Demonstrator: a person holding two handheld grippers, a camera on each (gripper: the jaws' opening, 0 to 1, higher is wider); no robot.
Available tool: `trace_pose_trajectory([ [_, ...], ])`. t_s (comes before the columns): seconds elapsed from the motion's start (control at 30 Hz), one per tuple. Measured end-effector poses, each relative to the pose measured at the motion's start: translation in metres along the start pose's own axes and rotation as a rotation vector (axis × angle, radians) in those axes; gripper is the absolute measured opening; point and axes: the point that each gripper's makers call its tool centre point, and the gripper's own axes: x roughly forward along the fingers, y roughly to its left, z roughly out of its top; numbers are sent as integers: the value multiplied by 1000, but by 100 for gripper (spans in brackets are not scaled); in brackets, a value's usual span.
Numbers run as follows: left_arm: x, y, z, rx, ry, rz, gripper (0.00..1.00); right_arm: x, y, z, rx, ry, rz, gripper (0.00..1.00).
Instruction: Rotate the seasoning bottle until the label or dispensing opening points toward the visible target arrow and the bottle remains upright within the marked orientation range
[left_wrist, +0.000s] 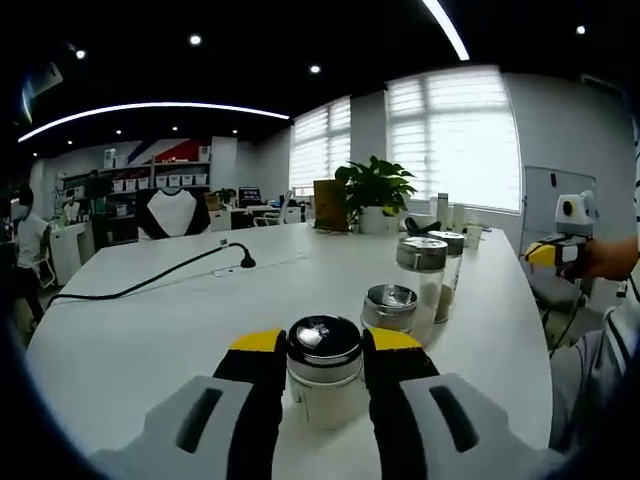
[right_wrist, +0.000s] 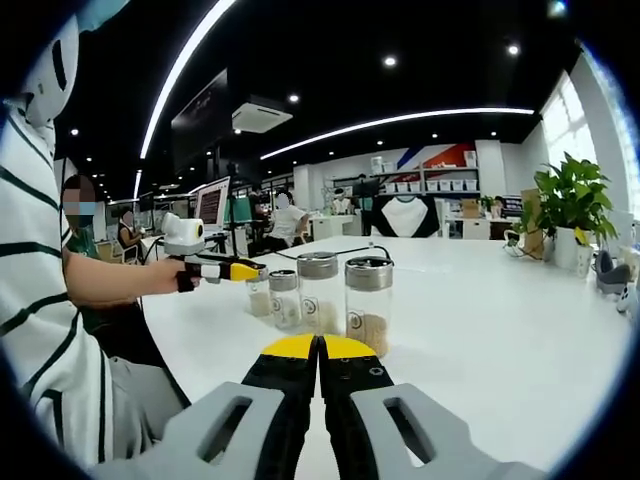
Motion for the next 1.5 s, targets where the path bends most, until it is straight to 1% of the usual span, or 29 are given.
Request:
trace_pose_trajectory([
  [0.1, 0, 0, -1, -32, 0, 20, 32, 0, -1, 0, 0, -1, -7, 0],
  [0.17, -1, -1, -1, -26, -1, 43, 32, -1, -4, 0, 2, -4, -19, 0],
  [0.23, -2, 0, -1, -22, -1, 87, 32, -2, -6, 1, 7, -9, -32, 0],
  [0.33, -4, 7, -1, -38, -9, 193, 32, -2, -9, 0, 16, -11, -41, 0],
  [0.4, -4, 8, -2, -50, -24, 231, 32, -2, -10, 1, 18, -12, -48, 0],
  [0.57, -6, 6, -2, -46, -50, 294, 32, -3, -13, -1, 24, -11, -61, 0],
  [0.67, -6, 8, -1, -57, -54, 316, 32, -4, -13, -1, 30, -13, -66, 0],
  [0.73, -6, 10, -1, -86, -58, 308, 32, -4, -13, -1, 33, -17, -66, 0],
  [0.77, -5, 9, -1, -95, -47, 298, 34, -5, -13, -1, 36, -19, -65, 0],
  [0.87, -7, 6, 8, -27, -41, 271, 41, -6, -14, -1, 32, -20, -67, 0],
  [0.9, -6, 3, 10, -13, -39, 245, 41, -7, -14, 0, 35, -22, -68, 0],
  [0.93, -6, -1, 11, 10, -33, 203, 43, -7, -15, 0, 38, -25, -69, 0],
  [0.97, -6, -2, 11, 20, -28, 188, 44, -7, -15, -1, 37, -25, -71, 0],
  [1.0, -6, -4, 11, 32, -23, 163, 44, -7, -15, -1, 37, -25, -71, 0],
  [1.03, -6, -6, 11, 23, -16, 129, 43, -7, -15, 0, 36, -26, -69, 0],
  [1.07, -8, -2, 12, 29, -20, 141, 44, -7, -15, 0, 34, -27, -67, 0],
  [1.1, -8, -2, 13, 32, -20, 118, 43, -7, -14, 1, 32, -27, -65, 0],
  [1.13, -8, -3, 12, 15, -17, 97, 43, -7, -14, 1, 30, -28, -62, 0],
  [1.2, -8, 2, 11, -10, -15, 91, 43, -6, -13, 2, 28, -29, -57, 0],
  [1.23, -8, 3, 10, -14, -3, 78, 43, -6, -12, 2, 27, -29, -54, 0],
  [1.3, -8, 6, 12, -16, 0, 65, 43, -6, -10, 2, 24, -27, -47, 0],
  [1.33, -7, 5, 14, -12, 1, 51, 43, -6, -9, 3, 20, -28, -42, 0],
  [1.37, -6, 0, 15, 3, 6, 6, 43, -6, -8, 4, 18, -29, -37, 0],
  [1.4, -5, -4, 14, 9, 21, -24, 43, -6, -7, 5, 16, -30, -32, 0],
  [1.43, -4, -4, 13, 26, 30, -35, 42, -6, -7, 5, 15, -30, -31, 0],
  [1.47, -2, -2, 12, 64, 44, -38, 42, -6, -7, 5, 15, -30, -30, 0],
  [1.5, -1, -1, 11, 50, 47, -36, 43, -6, -7, 5, 15, -31, -30, 0],
])
